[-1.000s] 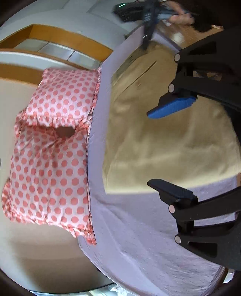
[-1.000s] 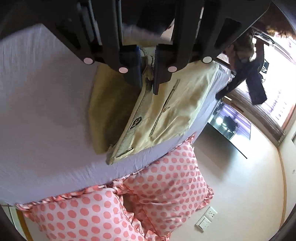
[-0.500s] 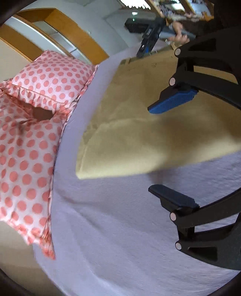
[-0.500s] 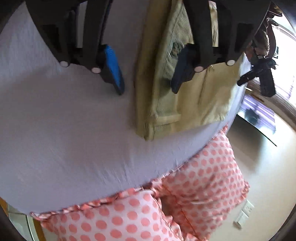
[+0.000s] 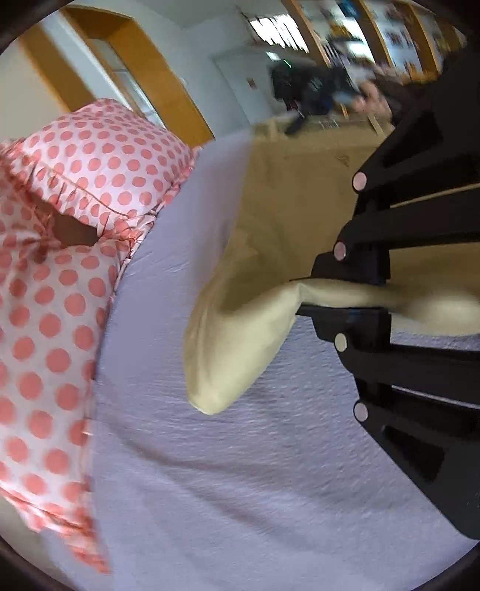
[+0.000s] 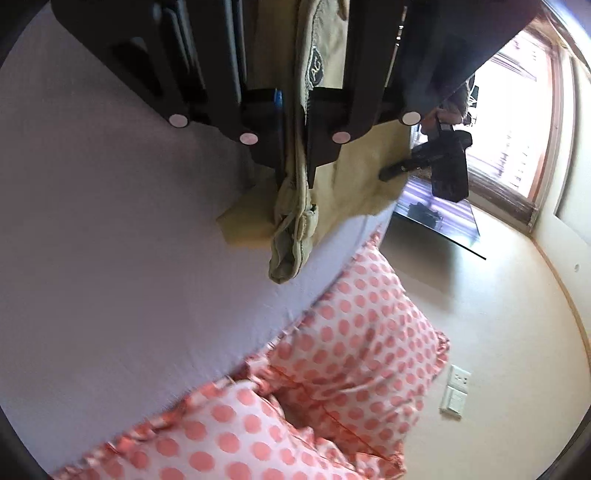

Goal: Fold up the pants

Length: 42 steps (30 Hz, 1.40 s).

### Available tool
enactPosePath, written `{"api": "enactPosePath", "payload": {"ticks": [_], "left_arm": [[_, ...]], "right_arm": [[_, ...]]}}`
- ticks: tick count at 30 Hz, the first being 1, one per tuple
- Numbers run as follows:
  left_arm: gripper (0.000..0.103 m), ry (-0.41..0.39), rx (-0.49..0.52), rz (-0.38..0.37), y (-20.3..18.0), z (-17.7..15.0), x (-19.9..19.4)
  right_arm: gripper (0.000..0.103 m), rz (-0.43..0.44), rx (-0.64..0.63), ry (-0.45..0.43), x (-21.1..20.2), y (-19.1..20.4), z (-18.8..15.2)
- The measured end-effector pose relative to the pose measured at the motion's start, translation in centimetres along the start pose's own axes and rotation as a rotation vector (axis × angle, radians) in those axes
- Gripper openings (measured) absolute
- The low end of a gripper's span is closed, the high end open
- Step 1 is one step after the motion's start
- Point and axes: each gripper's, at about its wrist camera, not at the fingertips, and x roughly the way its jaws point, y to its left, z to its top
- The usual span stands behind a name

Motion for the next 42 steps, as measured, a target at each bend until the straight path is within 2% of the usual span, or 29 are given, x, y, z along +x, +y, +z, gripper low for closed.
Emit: {"api": "enactPosePath", "payload": {"ticks": [4, 8, 10, 11, 12, 13, 14, 15, 16, 17, 18, 19, 20, 21, 22, 23, 24, 25, 26, 27, 28, 30, 31, 33, 35, 37, 40, 42], "left_arm": [[0.005, -0.051, 0.058, 0.078, -1.3, 4.1, -0.5], [0.005, -0.149, 0.122, 0.242, -1.7, 9.8, 1.7], [0.008, -0.136, 0.108, 0.351, -0.7, 12.1, 4.7], [0.01, -0.106, 0.08, 0.383, -0.1, 12.4, 5.8], [0.014, -0.076, 0.047, 0.394, 0.6, 12.4, 6.6], [0.015, -0.086, 0.041, 0.384, 0.7, 12.1, 6.4], [0.016, -0.107, 0.056, 0.388, 0.6, 11.6, 5.7], [0.017, -0.135, 0.08, 0.41, 0.3, 10.8, 4.5], [0.019, -0.166, 0.11, 0.424, -0.2, 9.9, 3.3], [0.026, -0.218, 0.146, 0.401, -1.0, 8.3, 1.4], [0.035, -0.241, 0.161, 0.371, -1.8, 7.5, 0.4], [0.038, -0.251, 0.169, 0.337, -2.3, 6.9, -0.2], [0.042, -0.257, 0.172, 0.264, -3.0, 5.8, -0.7], [0.047, -0.241, 0.167, 0.202, -3.5, 5.0, -0.4], [0.048, -0.215, 0.162, 0.172, -3.9, 4.7, 0.2], [0.05, -0.157, 0.146, 0.148, -4.0, 4.5, 1.8], [0.05, -0.117, 0.129, 0.157, -3.9, 4.5, 3.1], [0.048, -0.07, 0.103, 0.194, -3.4, 4.6, 4.6], [0.042, -0.055, 0.094, 0.227, -3.2, 4.4, 5.5], [0.043, -0.078, 0.105, 0.254, -3.5, 4.0, 5.1], [0.047, -0.085, 0.111, 0.261, -3.8, 3.7, 4.6], [0.073, -0.127, 0.135, 0.276, -5.0, 1.6, 2.2], [0.079, -0.148, 0.151, 0.292, -5.4, 0.4, 1.3], [0.096, -0.201, 0.202, 0.384, -6.9, -3.6, -0.8], [0.1, -0.226, 0.216, 0.485, -7.7, -7.2, -1.6], [0.1, -0.232, 0.209, 0.532, -7.7, -10.1, -1.9], [0.1, -0.221, 0.168, 0.522, -6.6, -12.6, -2.2], [0.1, -0.215, 0.143, 0.531, -6.0, -13.0, -1.6]], "right_arm": [[0.009, -0.026, -0.057, -0.036, 1.4, 2.4, 4.5], [0.009, -0.076, -0.045, -0.094, 4.0, 2.4, 9.1], [0.01, -0.164, -0.011, -0.101, 6.2, 0.9, 10.5], [0.014, -0.226, -0.003, -0.082, 7.3, 0.2, 10.7], [0.018, -0.323, 0.001, -0.043, 8.4, -0.4, 10.8], [0.028, -0.398, -0.009, -0.013, 8.8, -0.7, 10.8], [0.03, -0.41, -0.022, -0.016, 8.4, -0.5, 10.5], [0.032, -0.419, -0.041, -0.112, 7.3, 0.2, 9.8], [0.046, -0.383, -0.083, -0.153, 5.9, 1.3, 8.8], [0.059, -0.351, -0.106, -0.166, 5.2, 2.0, 8.2], [0.062, -0.31, -0.136, -0.165, 4.7, 3.0, 7.2], [0.062, -0.29, -0.151, -0.149, 4.8, 3.6, 6.8], [0.063, -0.276, -0.159, -0.123, 5.2, 3.9, 6.4], [0.065, -0.28, -0.149, -0.083, 6.1, 3.9, 6.0], [0.074, -0.304, -0.133, -0.055, 7.0, 3.5, 6.1], [0.078, -0.337, -0.112, -0.03, 7.9, 2.9, 6.2], [0.078, -0.364, -0.083, -0.002, 8.8, 2.2, 6.4], [0.079, -0.381, -0.093, -0.023, 9.0, 2.2, 6.6], [0.079, -0.439, -0.102, -0.023, 8.9, 2.8, 6.6], [0.079, -0.52, -0.117, -0.016, 8.7, 3.7, 6.0], [0.079, -0.54, -0.144, -0.024, 8.3, 4.6, 5.1], [0.087, -0.525, -0.253, -0.084, 6.4, 7.7, 1.7], [0.101, -0.534, -0.292, -0.111, 5.7, 8.6, 0.1], [0.102, -0.584, -0.386, -0.173, 4.7, 10.7, -4.6], [0.102, -0.619, -0.423, -0.18, 5.0, 11.2, -7.7], [0.102, -0.656, -0.439, -0.148, 6.2, 10.9, -10.7], [0.102, -0.712, -0.469, -0.127, 8.0, 10.8, -12.6], [0.102, -0.749, -0.472, -0.118, 8.8, 10.6, -13.1]]}}
